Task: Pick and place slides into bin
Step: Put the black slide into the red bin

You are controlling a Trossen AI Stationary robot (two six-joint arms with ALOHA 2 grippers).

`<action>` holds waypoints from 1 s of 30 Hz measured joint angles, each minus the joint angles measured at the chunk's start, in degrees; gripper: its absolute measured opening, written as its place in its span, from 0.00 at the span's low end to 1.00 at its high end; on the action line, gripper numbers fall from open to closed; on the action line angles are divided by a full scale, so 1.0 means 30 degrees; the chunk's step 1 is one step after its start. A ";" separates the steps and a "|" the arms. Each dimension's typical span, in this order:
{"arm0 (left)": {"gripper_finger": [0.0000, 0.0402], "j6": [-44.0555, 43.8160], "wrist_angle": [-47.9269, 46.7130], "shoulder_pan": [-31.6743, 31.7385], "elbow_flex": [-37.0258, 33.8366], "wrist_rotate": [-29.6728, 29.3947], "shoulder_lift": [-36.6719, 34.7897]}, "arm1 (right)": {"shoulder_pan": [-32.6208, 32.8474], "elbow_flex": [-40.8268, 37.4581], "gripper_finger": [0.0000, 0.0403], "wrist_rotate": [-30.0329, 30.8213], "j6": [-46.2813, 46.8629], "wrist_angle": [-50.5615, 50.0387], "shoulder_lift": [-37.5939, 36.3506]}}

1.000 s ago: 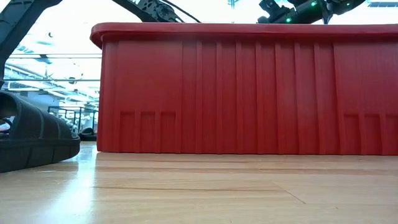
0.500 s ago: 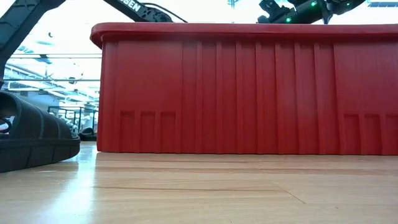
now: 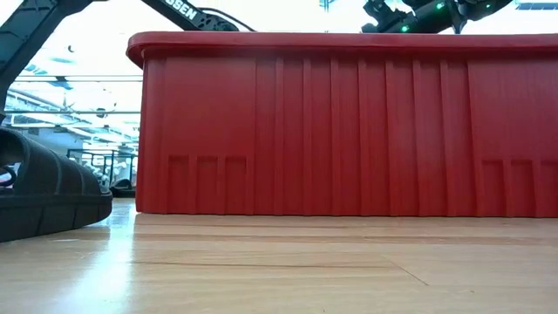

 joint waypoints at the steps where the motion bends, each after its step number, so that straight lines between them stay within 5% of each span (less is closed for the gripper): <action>1: 0.00 0.0082 0.0040 0.0055 0.0000 0.0104 0.0000 | 0.0000 0.0000 0.37 -0.0003 -0.0018 0.0012 0.0000; 7: 0.09 -0.0263 -0.0342 0.0242 0.0028 0.0766 -0.0007 | 0.0000 0.0000 0.37 0.0000 -0.0096 0.0005 0.0000; 22: 0.52 -0.2955 -0.2876 -0.0400 0.0029 0.0522 -0.0007 | -0.0007 0.0000 0.37 0.0000 -0.0300 0.0012 0.0000; 30: 0.60 -0.4061 -0.2849 -0.1418 0.0029 0.0773 -0.0007 | -0.0007 0.0000 0.37 0.0000 -0.0399 0.0158 0.0000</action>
